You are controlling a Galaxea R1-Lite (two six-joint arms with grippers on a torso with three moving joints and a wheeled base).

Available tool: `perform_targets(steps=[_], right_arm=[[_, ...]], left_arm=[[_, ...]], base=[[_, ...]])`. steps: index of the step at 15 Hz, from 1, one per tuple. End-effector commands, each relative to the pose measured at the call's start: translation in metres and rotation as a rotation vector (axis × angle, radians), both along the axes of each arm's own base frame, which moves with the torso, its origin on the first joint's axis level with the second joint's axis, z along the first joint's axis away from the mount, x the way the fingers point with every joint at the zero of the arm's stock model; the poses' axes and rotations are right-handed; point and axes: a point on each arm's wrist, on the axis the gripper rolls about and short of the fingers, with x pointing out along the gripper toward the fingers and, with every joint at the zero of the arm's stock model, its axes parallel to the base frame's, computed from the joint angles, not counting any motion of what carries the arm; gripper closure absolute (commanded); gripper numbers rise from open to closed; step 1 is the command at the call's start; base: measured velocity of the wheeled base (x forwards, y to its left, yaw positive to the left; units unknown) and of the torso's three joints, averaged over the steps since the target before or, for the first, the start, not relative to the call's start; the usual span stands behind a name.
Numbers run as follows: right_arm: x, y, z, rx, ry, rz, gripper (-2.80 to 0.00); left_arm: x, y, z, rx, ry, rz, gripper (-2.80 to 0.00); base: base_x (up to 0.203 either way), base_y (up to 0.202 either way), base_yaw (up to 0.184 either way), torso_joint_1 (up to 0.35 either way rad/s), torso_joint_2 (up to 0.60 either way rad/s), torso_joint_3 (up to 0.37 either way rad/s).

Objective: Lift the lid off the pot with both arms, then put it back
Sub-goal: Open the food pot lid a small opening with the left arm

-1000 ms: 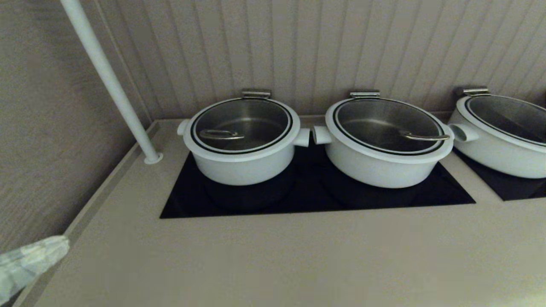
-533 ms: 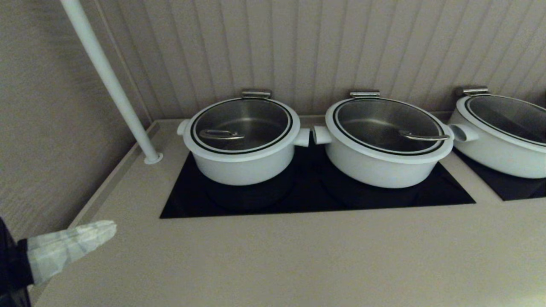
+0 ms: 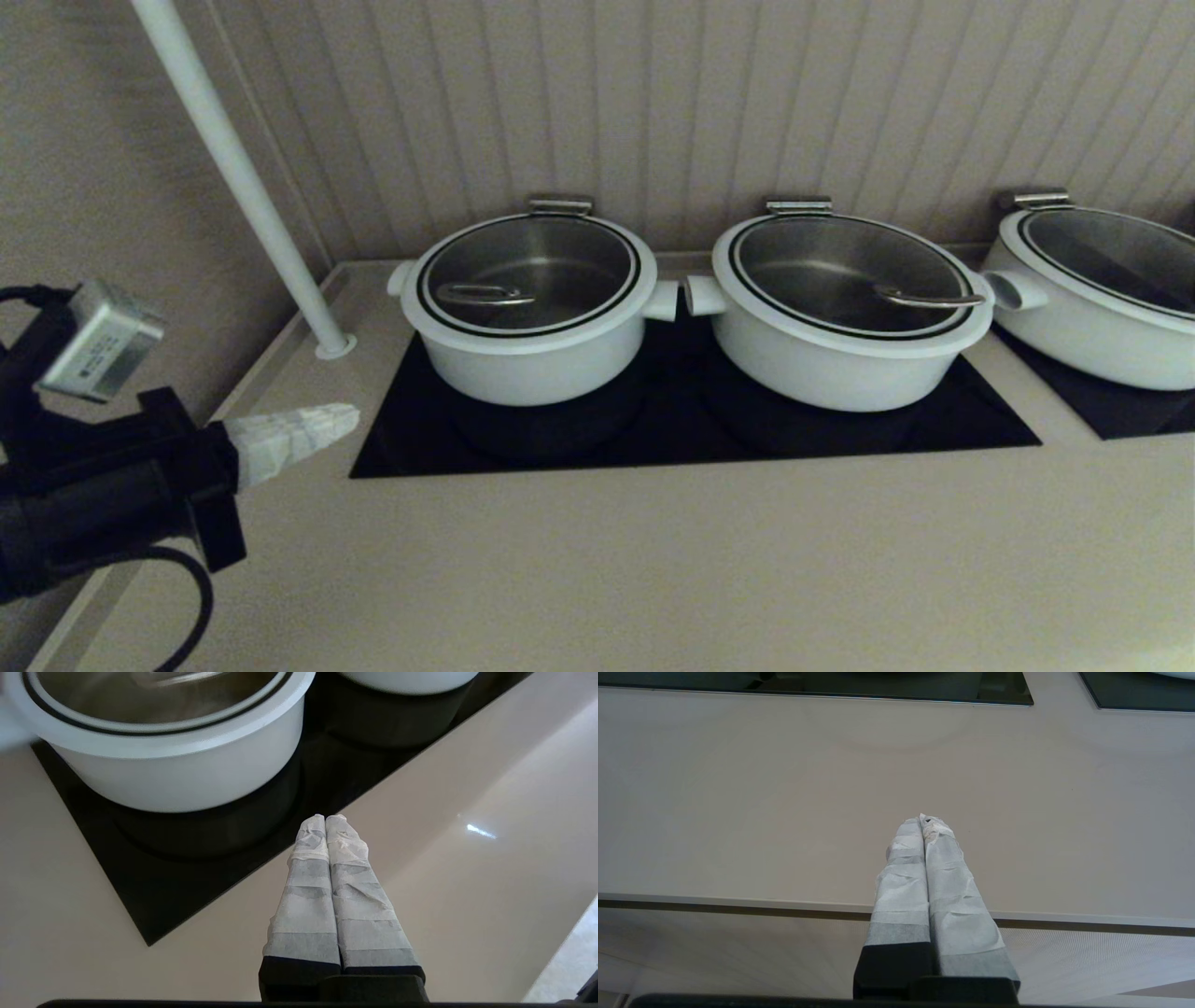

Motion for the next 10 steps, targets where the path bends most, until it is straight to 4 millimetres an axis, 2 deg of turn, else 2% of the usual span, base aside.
perform_targets(steps=[1,6,10], right_arm=[[0.0,0.0,0.0,0.0,0.003,0.001,0.0],[0.0,0.0,0.0,0.0,0.003,0.001,0.0],[0.0,0.0,0.0,0.0,0.003,0.001,0.0]], left_arm=[[0.022,-0.003,-0.006,0.009,0.052,-0.003,0.0],[0.056,-0.013,-0.004,0.027,0.06,-0.025,0.0],[0.073,-0.029,-0.003,0.042,0.059,-0.032,0.0]], base=[[0.0,0.0,0.0,0.0,0.0,0.0],[0.0,0.0,0.0,0.0,0.0,0.0],[0.0,0.0,0.0,0.0,0.0,0.0]])
